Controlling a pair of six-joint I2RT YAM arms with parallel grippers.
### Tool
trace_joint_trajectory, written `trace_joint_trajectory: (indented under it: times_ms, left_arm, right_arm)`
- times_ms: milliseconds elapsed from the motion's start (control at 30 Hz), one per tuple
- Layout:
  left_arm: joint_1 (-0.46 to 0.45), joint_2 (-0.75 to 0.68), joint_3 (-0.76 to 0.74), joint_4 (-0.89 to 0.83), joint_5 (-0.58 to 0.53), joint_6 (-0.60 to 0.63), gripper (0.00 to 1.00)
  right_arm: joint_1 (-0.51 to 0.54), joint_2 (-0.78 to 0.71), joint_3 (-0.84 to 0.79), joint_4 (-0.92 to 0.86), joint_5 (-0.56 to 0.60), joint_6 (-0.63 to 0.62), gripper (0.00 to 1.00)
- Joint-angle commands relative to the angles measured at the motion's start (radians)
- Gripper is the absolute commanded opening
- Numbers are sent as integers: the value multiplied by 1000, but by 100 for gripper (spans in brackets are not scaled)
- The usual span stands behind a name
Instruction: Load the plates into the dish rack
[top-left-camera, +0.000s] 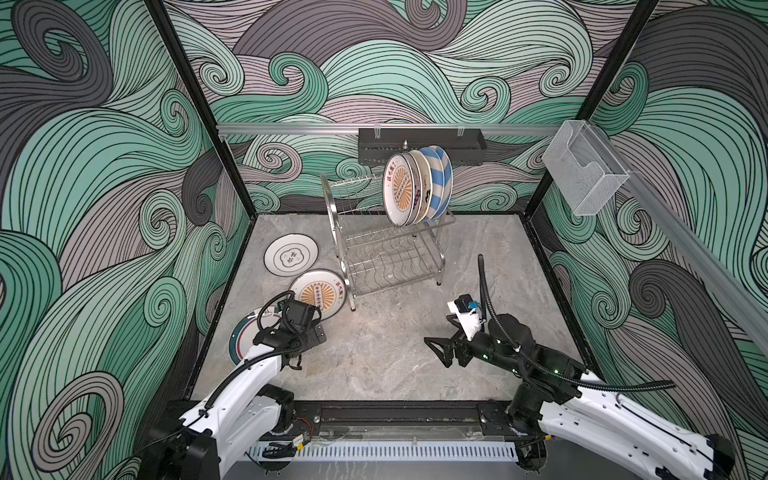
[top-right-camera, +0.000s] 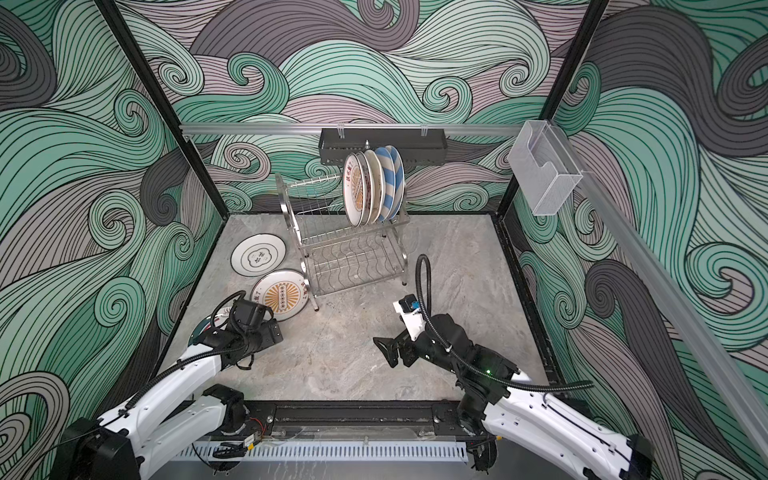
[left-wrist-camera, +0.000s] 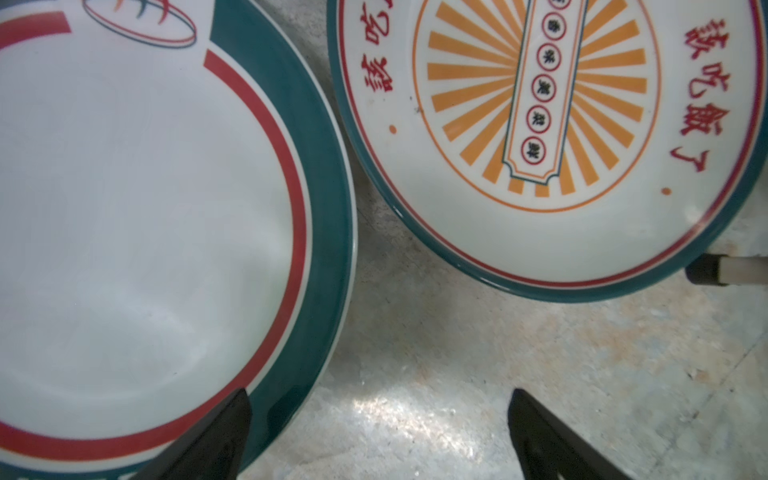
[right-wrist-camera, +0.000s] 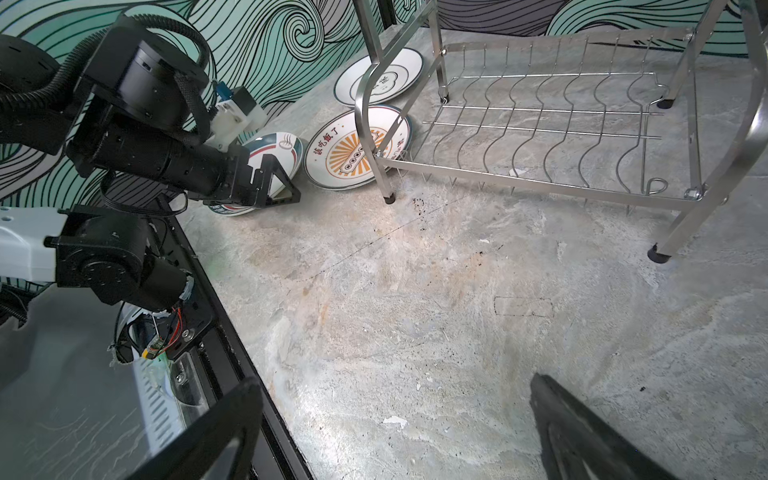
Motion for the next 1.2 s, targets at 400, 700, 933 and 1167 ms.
trace_joint_trajectory:
  times_ms: [400, 700, 933, 1167]
  left_arm:
    - [6, 34, 23, 30, 199, 39, 99]
    - [-22, 6, -4, 118, 332, 8, 99]
    - [-118, 52, 25, 129, 335, -17, 99]
    - [-223, 158, 36, 239, 327, -50, 99]
  right_arm:
    - [2, -39, -19, 18, 31, 36, 100]
    - [2, -6, -28, 30, 7, 49, 100]
    - [2, 2, -37, 44, -3, 64, 100]
    - [2, -20, -44, 19, -3, 80, 100]
